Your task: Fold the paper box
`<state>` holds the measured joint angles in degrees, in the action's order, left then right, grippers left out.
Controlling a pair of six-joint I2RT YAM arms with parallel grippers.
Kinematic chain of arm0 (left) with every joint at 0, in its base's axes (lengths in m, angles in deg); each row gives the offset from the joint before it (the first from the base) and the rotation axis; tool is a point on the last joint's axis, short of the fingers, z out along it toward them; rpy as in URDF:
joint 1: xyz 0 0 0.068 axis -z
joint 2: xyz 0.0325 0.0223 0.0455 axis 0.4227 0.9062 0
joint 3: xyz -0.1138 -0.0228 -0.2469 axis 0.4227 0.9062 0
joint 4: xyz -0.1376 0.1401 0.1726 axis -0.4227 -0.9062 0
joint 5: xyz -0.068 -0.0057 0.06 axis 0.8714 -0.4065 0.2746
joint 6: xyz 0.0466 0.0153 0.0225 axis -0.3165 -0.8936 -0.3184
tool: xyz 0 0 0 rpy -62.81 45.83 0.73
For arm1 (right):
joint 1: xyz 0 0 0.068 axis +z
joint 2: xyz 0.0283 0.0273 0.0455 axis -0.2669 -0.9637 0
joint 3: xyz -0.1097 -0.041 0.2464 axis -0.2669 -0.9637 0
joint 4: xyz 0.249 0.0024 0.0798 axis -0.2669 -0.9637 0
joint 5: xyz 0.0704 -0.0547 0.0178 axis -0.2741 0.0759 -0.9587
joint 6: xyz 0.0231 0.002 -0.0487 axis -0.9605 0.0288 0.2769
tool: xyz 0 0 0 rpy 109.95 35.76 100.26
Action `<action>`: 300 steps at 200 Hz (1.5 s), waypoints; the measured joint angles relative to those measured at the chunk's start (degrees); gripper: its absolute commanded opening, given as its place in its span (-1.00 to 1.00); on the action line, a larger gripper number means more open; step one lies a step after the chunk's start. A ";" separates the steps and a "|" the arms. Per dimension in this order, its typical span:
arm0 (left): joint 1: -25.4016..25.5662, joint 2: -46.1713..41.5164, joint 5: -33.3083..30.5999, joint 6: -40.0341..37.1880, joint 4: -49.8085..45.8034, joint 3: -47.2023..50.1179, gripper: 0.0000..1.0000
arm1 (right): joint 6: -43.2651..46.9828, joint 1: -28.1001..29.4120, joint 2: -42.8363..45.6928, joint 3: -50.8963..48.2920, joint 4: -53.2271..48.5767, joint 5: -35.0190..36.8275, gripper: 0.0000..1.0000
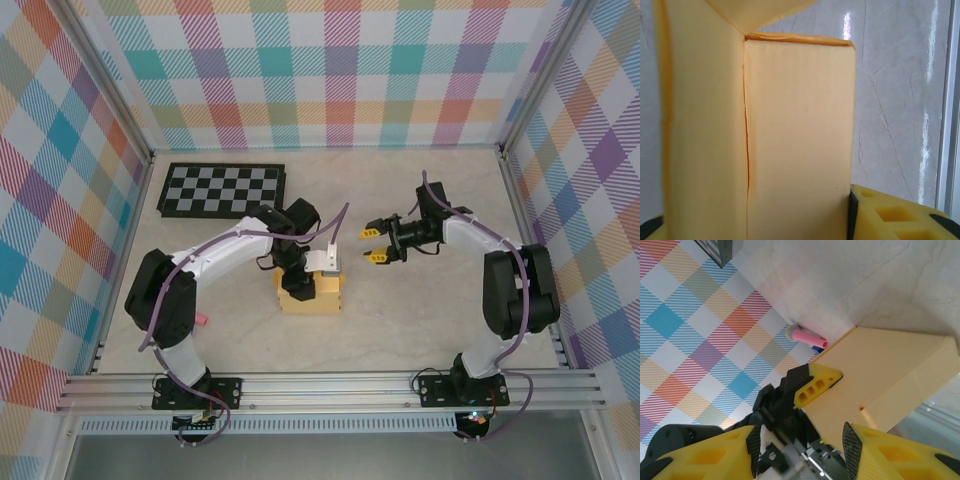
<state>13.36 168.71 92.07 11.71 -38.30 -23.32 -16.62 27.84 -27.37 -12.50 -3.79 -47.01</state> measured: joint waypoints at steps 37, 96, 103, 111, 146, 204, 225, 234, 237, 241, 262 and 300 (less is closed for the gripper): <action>0.37 0.59 -0.17 -0.24 -0.11 -0.74 -0.03 | 2.23 0.83 -0.96 2.49 -4.63 0.50 0.02; 1.31 -1.68 -1.01 0.59 4.57 2.95 -0.01 | 10.93 4.57 -2.23 4.20 -12.07 5.29 -0.19; 1.31 -1.95 -1.05 0.87 5.22 3.32 -0.01 | 11.56 5.18 -2.23 4.22 -12.57 5.75 -0.22; 1.31 -2.34 -1.05 1.14 6.12 3.87 -0.01 | 12.35 5.86 -2.23 4.37 -13.33 6.38 -0.25; 1.31 -4.46 -0.96 2.47 10.56 6.67 0.03 | 15.06 8.44 -2.23 7.15 -16.11 7.98 -0.16; 1.31 -6.25 -0.87 3.32 15.15 9.31 0.02 | 16.63 11.45 -2.62 9.33 -17.18 9.92 -0.08; 1.31 -7.02 -0.57 3.76 16.37 10.25 0.01 | 16.26 12.26 -3.19 9.33 -17.11 9.97 -0.08; 1.31 -7.21 -0.35 3.91 16.81 10.51 0.01 | 15.98 12.59 -3.34 9.33 -17.00 10.08 -0.09; 1.31 -7.28 -0.28 3.93 16.94 10.58 0.01 | 15.74 12.72 -3.37 9.33 -16.94 10.10 -0.10; 1.31 -7.32 -0.24 3.93 16.96 10.62 0.01 | 15.58 12.87 -3.39 9.33 -16.83 10.12 -0.11; 1.31 -7.89 -0.20 3.93 17.68 11.32 0.00 | 14.47 13.60 -3.39 9.33 -16.00 10.10 -0.16; 1.31 -8.22 -0.24 3.93 18.10 11.72 0.00 | 13.66 13.73 -3.69 9.33 -15.93 10.10 -0.20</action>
<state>14.67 160.49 91.83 15.64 -20.21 -11.60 -2.96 41.57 -31.06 -3.17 -19.72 -36.92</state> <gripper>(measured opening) 0.500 0.401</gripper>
